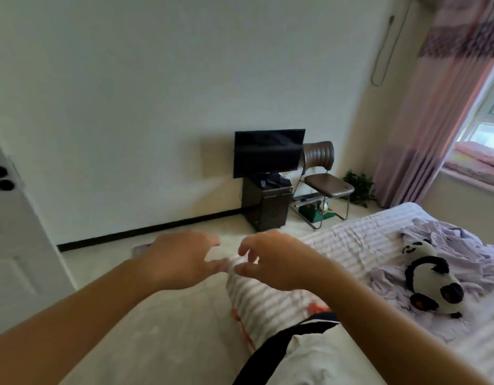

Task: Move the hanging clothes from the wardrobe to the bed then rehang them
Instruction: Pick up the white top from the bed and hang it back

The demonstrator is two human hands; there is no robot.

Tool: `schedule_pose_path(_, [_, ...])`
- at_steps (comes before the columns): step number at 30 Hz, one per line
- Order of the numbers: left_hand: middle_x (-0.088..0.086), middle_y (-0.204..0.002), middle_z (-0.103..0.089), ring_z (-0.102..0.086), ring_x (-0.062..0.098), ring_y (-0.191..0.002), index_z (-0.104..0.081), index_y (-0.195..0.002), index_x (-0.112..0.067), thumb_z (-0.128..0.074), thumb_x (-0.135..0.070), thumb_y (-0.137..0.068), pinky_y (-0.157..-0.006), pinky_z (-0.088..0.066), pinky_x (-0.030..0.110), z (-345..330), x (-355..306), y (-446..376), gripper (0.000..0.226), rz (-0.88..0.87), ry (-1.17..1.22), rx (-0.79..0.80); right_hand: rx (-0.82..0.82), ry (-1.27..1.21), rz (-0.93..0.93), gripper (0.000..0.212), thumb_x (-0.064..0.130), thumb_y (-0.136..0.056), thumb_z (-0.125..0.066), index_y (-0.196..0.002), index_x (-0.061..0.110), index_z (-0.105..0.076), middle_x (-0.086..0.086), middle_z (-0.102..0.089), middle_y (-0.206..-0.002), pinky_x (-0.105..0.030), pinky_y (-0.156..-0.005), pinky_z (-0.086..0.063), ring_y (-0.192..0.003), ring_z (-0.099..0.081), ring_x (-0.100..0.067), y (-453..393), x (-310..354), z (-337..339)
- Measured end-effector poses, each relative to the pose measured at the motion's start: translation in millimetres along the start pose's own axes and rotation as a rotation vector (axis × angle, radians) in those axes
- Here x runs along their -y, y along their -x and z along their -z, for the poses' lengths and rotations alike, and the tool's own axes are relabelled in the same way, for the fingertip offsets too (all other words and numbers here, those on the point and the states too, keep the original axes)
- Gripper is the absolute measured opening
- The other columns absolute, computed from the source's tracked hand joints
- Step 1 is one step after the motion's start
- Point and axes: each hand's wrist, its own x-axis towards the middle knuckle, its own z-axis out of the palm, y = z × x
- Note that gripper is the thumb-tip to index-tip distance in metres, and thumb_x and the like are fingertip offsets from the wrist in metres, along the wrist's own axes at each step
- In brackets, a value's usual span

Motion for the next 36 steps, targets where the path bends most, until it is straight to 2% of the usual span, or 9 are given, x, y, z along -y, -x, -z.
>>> schedule_pose_path(4, [-0.019, -0.095, -0.057, -0.054, 0.007, -0.088, -0.05, -0.129, -0.037, -0.046, -0.062, -0.091, -0.076, -0.042, 0.027, 35.6, 88.6, 108.4, 0.045, 0.188, 0.014, -0.025, 0.024, 0.028, 0.203, 0.043, 0.052, -0.092, -0.057, -0.128, 0.028, -0.058, 0.008, -0.067, -0.115, -0.035, -0.092, -0.053, -0.099, -0.063, -0.012, -30.7, 132.7, 3.1])
schedule_pose_path(8, [-0.011, -0.126, -0.058, -0.056, 0.013, -0.112, -0.042, -0.14, -0.037, -0.043, -0.066, -0.091, -0.093, -0.045, 0.03, 56.2, 165.7, 217.2, 0.057, 0.428, -0.03, -0.017, 0.026, 0.056, 0.402, 0.044, 0.057, -0.091, -0.055, -0.126, 0.031, -0.058, 0.009, -0.065, -0.118, -0.036, -0.092, -0.051, -0.103, -0.062, -0.013, -51.8, 257.4, -9.6])
schedule_pose_path(14, [-0.01, -0.132, -0.056, -0.055, 0.014, -0.114, -0.039, -0.142, -0.038, -0.042, -0.069, -0.089, -0.086, -0.043, 0.029, 88.9, 224.1, 376.8, 0.062, 0.812, -0.01, -0.111, 0.029, 0.041, 0.747, 0.039, 0.059, -0.091, -0.052, -0.121, 0.035, -0.057, 0.013, -0.063, -0.116, -0.034, -0.092, -0.05, -0.102, -0.06, -0.011, -54.8, 420.0, -19.2])
schedule_pose_path(18, [-0.01, -0.126, -0.059, -0.058, 0.01, -0.108, -0.043, -0.136, -0.039, -0.041, -0.07, -0.089, -0.089, -0.05, 0.03, 105.7, 220.0, 469.7, 0.057, 1.053, -0.023, -0.146, 0.034, 0.005, 1.001, 0.038, 0.056, -0.093, -0.052, -0.122, 0.032, -0.057, 0.012, -0.061, -0.119, -0.036, -0.092, -0.051, -0.1, -0.06, -0.011, -33.6, 509.9, -20.9])
schedule_pose_path(26, [-0.014, -0.14, -0.05, -0.05, 0.01, -0.121, -0.034, -0.145, -0.039, -0.036, -0.075, -0.086, -0.101, -0.044, 0.035, 107.3, 170.8, 589.9, 0.069, 1.468, -0.047, -0.153, 0.109, 0.021, 1.413, 0.035, 0.054, -0.094, -0.052, -0.12, 0.032, -0.059, 0.011, -0.063, -0.112, -0.036, -0.089, -0.054, -0.097, -0.061, -0.011, 25.1, 623.2, -31.5])
schedule_pose_path(29, [-0.016, -0.134, -0.053, -0.052, 0.006, -0.115, -0.041, -0.14, -0.04, -0.034, -0.077, -0.083, -0.097, -0.045, 0.033, 109.3, 148.1, 617.0, 0.068, 1.559, -0.073, -0.179, 0.08, 0.008, 1.531, 0.038, 0.059, -0.092, -0.051, -0.121, 0.035, -0.057, 0.015, -0.063, -0.114, -0.035, -0.089, -0.054, -0.099, -0.061, -0.007, 45.8, 647.0, -34.8])
schedule_pose_path(32, [-0.014, -0.122, -0.059, -0.056, 0.006, -0.105, -0.049, -0.131, -0.037, -0.039, -0.069, -0.09, -0.089, -0.047, 0.027, 113.5, 125.8, 630.1, 0.053, 1.656, -0.148, -0.241, -0.06, 0.06, 1.607, 0.042, 0.062, -0.092, -0.047, -0.124, 0.034, -0.052, 0.011, -0.064, -0.113, -0.036, -0.086, -0.054, -0.095, -0.062, -0.012, 60.2, 659.3, -39.5])
schedule_pose_path(34, [-0.014, -0.12, -0.058, -0.056, 0.008, -0.107, -0.048, -0.133, -0.034, -0.036, -0.069, -0.091, -0.086, -0.046, 0.028, 115.5, 114.9, 630.9, 0.056, 1.705, -0.249, -0.23, -0.114, 0.104, 1.656, 0.044, 0.063, -0.093, -0.044, -0.124, 0.033, -0.051, 0.01, -0.064, -0.112, -0.036, -0.085, -0.054, -0.094, -0.063, -0.014, 66.0, 661.6, -42.6])
schedule_pose_path(36, [-0.016, -0.102, -0.056, -0.054, 0.007, -0.092, -0.048, -0.131, -0.032, -0.034, -0.069, -0.091, -0.076, -0.041, 0.029, 117.5, 108.5, 631.7, 0.056, 1.734, -0.304, -0.186, -0.083, 0.115, 1.678, 0.045, 0.065, -0.092, -0.043, -0.124, 0.035, -0.051, 0.011, -0.063, -0.113, -0.034, -0.085, -0.053, -0.094, -0.062, -0.011, 69.6, 663.3, -43.0])
